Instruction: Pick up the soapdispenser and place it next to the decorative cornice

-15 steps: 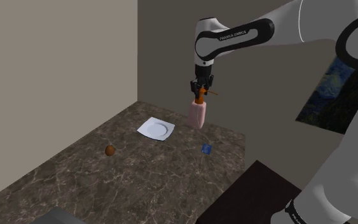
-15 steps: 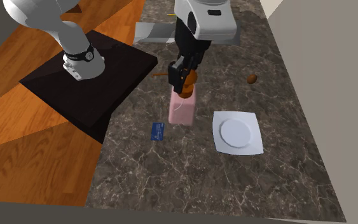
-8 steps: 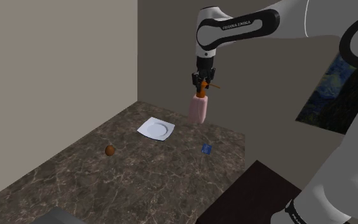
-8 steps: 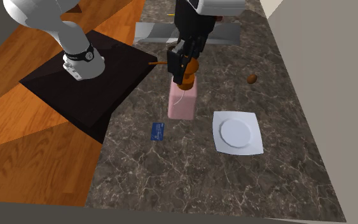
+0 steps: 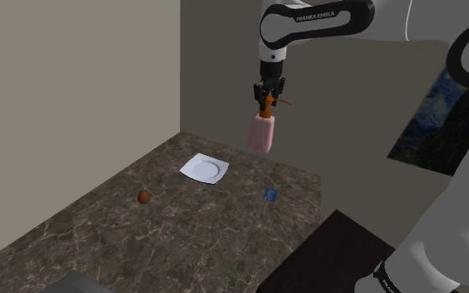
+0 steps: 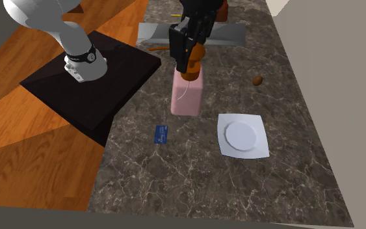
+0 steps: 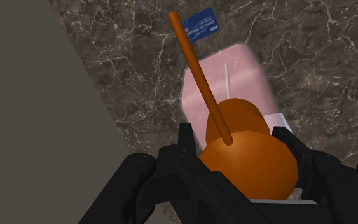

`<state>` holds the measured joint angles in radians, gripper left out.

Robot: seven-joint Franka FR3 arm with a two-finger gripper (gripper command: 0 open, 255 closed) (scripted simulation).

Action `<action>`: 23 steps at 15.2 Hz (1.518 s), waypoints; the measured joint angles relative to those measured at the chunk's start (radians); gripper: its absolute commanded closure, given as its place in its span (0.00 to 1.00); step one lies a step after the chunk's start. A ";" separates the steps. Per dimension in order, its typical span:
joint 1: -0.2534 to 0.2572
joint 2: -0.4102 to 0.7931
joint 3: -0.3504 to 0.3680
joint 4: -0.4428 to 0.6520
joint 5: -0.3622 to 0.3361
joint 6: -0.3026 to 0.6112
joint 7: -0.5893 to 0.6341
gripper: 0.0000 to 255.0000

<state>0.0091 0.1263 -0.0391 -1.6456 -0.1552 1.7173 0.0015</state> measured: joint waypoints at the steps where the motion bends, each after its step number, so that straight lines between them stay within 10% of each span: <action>1: 0.000 -0.002 0.000 0.011 0.000 -0.013 -0.002 1.00; 13: 0.007 0.011 0.004 0.179 0.002 -0.169 -0.015 1.00; 23: 0.119 -0.126 0.102 0.019 0.013 -0.176 0.194 1.00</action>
<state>0.1279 0.0006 0.0626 -1.6269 -0.1425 1.5417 0.1953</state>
